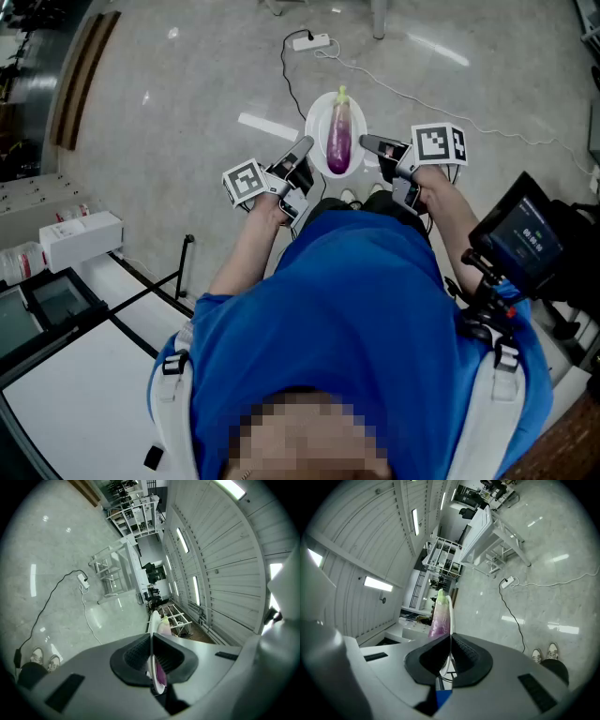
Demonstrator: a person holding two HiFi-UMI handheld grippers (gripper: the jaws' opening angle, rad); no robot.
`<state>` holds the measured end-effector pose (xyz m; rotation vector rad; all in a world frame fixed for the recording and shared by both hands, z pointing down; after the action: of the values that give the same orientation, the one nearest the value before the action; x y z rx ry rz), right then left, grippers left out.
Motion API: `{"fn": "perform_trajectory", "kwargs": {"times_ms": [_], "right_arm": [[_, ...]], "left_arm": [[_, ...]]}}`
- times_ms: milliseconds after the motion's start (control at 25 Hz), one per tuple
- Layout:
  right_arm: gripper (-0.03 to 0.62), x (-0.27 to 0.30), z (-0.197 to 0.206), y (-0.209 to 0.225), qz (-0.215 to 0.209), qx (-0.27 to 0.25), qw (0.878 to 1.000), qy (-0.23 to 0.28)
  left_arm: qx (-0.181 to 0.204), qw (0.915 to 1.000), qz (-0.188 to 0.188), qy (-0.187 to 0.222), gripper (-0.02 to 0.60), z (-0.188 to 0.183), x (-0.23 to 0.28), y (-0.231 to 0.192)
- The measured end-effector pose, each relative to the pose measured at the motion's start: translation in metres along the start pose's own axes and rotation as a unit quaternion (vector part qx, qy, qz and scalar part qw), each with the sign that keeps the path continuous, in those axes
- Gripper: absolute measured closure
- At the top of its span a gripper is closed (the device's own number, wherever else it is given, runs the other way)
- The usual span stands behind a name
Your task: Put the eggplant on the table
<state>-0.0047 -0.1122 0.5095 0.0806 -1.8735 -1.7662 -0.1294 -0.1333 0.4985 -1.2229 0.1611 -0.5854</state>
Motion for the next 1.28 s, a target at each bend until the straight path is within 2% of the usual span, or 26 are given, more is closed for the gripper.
{"fn": "perform_trajectory", "kwargs": {"times_ms": [160,560,840,1080,1280], "right_arm": [[0.583,0.001,0.001,-0.007,-0.024,0.011,1.000,0.000],[0.583,0.000,0.002,-0.010,-0.013,-0.020,1.000,-0.002],[0.583,0.006,0.010,-0.017,-0.036,-0.033,0.999,-0.015],[0.583,0.009,0.017,-0.015,-0.035,-0.031,0.998,-0.029],[0.583,0.011,0.016,-0.016,-0.034,-0.041,0.998,-0.039]], "left_arm": [[-0.002,1.0000,-0.002,0.004,0.556,0.001,0.000,0.002],[-0.011,0.9996,-0.006,0.027,0.557,0.005,-0.006,0.001],[-0.033,0.9975,-0.009,0.061,0.557,0.011,-0.020,-0.001],[-0.035,0.9963,-0.021,0.076,0.557,0.018,-0.031,-0.002],[-0.023,0.9947,-0.010,0.100,0.557,0.017,-0.035,0.003]]}}
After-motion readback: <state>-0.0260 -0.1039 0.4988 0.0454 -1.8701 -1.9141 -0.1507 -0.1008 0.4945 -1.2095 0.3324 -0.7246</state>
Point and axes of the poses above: the fingertips, and each gripper's own axes: x forward along the fingers, y to its right, z out of its underside, the point moved 1 cm from there along -x, backward along the fingers, and after that the axes turned 10 degrees about x, right-handed, at the moved point
